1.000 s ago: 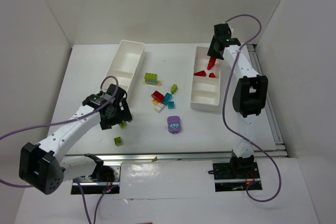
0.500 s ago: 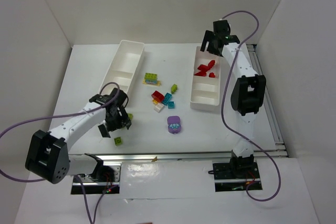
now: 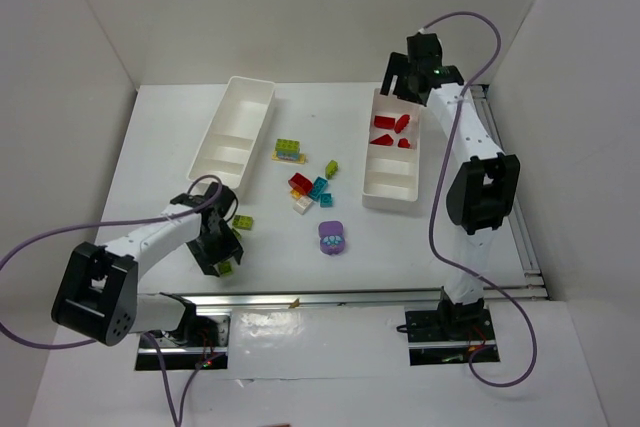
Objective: Sort the legos into containers by color
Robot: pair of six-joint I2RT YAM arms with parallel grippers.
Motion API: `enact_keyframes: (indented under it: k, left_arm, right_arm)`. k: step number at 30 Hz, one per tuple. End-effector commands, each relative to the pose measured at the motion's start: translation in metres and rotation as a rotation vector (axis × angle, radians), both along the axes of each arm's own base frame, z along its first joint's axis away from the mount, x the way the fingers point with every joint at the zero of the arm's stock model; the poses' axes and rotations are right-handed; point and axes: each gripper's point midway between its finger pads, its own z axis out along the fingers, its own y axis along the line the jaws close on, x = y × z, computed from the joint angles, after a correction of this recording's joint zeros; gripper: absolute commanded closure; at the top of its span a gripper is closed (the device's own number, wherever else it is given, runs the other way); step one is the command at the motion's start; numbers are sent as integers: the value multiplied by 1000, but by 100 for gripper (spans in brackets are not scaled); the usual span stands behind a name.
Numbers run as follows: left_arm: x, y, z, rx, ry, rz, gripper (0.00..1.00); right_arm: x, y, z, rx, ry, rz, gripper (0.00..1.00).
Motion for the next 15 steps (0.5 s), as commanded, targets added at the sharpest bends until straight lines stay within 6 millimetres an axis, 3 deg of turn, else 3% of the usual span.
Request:
enact_keyframes:
  k: [1, 4, 8, 11, 14, 15]
  left_arm:
    - [1, -5, -6, -30, 2, 8, 37]
    - [3, -5, -2, -25, -25, -4, 55]
    - [17, -2, 8, 10, -74, -43, 71]
    - [26, -7, 16, 7, -88, -75, 76]
    - [39, -21, 38, -11, -146, -157, 76]
    - [52, -31, 56, -40, -207, -194, 76]
  right_arm:
    - [-11, -2, 30, -6, -48, 0, 13]
    - [-13, -4, 28, -13, -40, -7, 13]
    - [-14, -4, 24, -8, -30, -12, 13]
    - [-17, -4, 25, -8, -30, -12, 13]
    - [-20, -5, 27, -7, -36, -12, 13]
    - [-22, -7, 32, -11, -50, -21, 15]
